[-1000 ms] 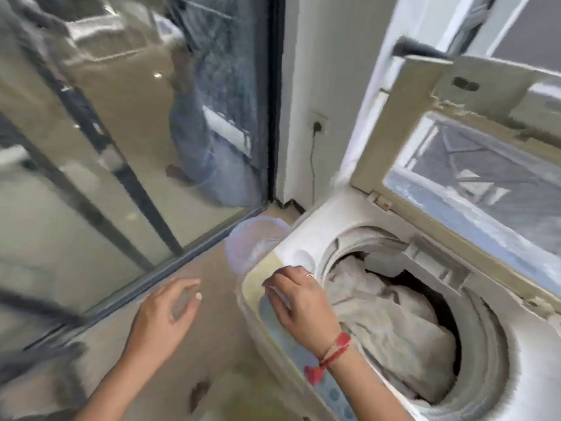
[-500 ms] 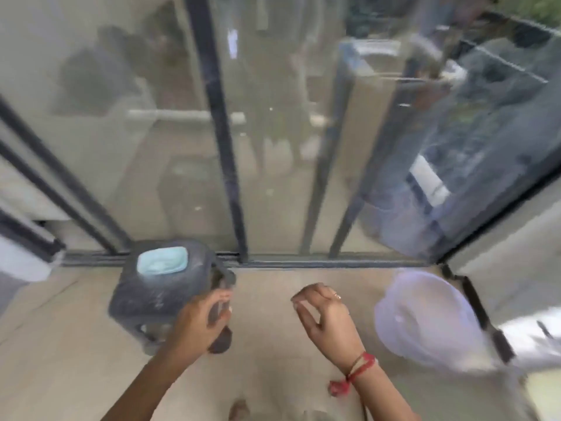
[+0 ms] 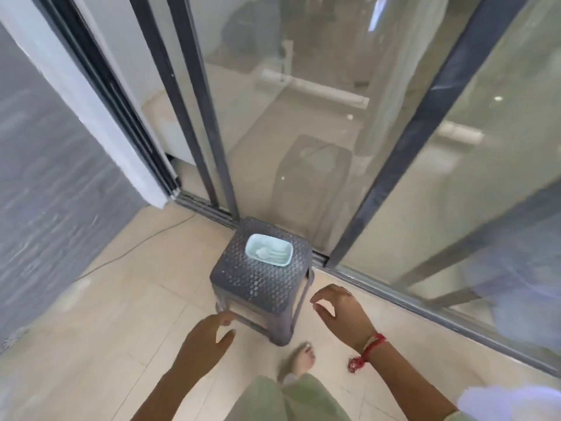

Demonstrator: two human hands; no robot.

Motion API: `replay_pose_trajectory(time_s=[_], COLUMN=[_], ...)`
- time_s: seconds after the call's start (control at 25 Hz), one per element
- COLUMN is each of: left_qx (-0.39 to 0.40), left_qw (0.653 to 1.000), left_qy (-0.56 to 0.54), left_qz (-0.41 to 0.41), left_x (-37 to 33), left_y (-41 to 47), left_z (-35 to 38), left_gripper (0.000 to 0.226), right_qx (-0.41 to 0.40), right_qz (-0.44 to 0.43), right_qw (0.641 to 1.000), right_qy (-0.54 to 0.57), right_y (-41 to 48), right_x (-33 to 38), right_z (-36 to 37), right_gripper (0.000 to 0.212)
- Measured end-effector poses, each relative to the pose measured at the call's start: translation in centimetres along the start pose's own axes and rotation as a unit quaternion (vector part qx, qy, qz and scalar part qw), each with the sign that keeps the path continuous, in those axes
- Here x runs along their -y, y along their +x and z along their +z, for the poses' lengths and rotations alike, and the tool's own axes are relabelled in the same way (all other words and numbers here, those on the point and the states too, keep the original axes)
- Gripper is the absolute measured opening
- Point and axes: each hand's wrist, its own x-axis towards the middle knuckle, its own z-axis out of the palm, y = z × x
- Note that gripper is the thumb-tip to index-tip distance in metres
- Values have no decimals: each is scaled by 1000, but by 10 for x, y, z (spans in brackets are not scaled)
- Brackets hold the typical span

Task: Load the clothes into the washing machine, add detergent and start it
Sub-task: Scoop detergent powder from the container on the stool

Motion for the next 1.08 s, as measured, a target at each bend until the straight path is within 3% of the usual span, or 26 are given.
replay_pose_trajectory(time_s=[0.16,0.28,0.44,0.72,0.96,1.08], left_qx=[21,40,41,60,91,124], left_qw=[998,997,997,991,969,960], left_qy=[-2,54,33,116,211,232], left_qz=[-51,-37,-51,37,89,97], left_x=[13,18,32,65,73,76], left_y=[49,95,165,269,312,324], left_z=[9,22,31,35,51,62], left_gripper=[24,41,50,61,94,108], right_qx=[44,64,68,82,94,47], right_qz=[17,32,63,69,26,-30], right_qw=[999,997,992,977,944,949], right_qy=[-20,-31,-81,-184,-316,-309], right_y=[78,127,179,246,263,256], right_x=[-6,-10,-24,-38,-59,-68], right_z=[21,45,88,155,183,185], right_gripper=[18,18,21,37,21,23])
